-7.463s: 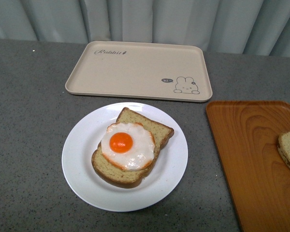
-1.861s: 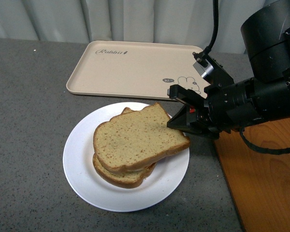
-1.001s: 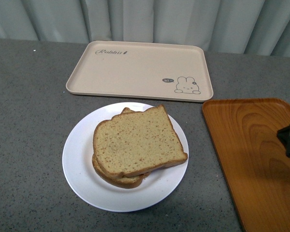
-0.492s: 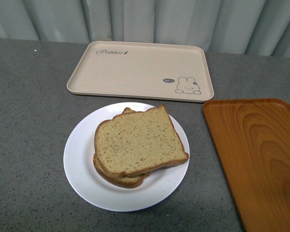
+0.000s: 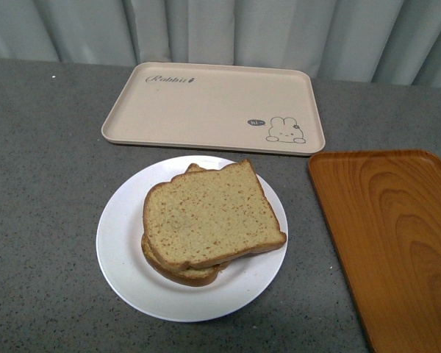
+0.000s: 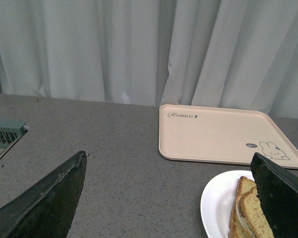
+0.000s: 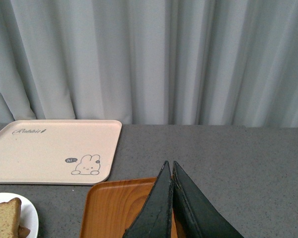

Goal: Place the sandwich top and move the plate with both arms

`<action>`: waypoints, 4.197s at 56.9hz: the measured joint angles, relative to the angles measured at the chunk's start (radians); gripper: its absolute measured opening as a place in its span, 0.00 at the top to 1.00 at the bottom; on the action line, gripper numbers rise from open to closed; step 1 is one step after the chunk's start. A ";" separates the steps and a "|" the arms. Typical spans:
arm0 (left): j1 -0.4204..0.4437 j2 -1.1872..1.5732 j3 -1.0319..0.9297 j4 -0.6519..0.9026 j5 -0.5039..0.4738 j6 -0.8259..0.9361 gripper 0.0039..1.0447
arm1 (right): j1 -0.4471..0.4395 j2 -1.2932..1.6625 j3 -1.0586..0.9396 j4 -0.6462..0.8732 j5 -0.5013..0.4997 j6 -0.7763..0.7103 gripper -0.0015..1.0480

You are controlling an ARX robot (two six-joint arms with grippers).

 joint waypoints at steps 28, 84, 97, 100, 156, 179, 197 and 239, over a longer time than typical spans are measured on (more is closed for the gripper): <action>0.000 0.000 0.000 0.000 0.000 0.000 0.06 | 0.000 -0.214 0.000 -0.206 -0.001 0.000 0.99; 0.111 0.479 0.131 -0.052 0.025 -0.293 0.06 | 0.000 -0.487 0.001 -0.485 -0.003 -0.002 0.88; 0.176 1.107 0.272 0.251 0.219 -0.393 0.06 | 0.000 -0.487 0.001 -0.485 -0.003 -0.002 0.47; 0.172 1.220 0.299 0.290 0.224 -0.417 0.06 | 0.000 -0.487 0.001 -0.485 -0.003 -0.002 0.39; -0.042 1.859 0.505 0.377 0.360 -0.705 0.06 | 0.000 -0.487 0.001 -0.485 -0.003 -0.002 0.09; -0.115 1.919 0.544 0.397 0.378 -0.741 0.06 | 0.000 -0.487 0.001 -0.485 -0.003 -0.002 0.09; -0.146 1.962 0.561 0.409 0.397 -0.785 0.06 | 0.000 -0.487 0.001 -0.485 -0.003 -0.002 0.09; -0.159 2.037 0.586 0.500 0.535 -0.869 0.96 | 0.000 -0.487 0.001 -0.485 -0.003 -0.002 0.09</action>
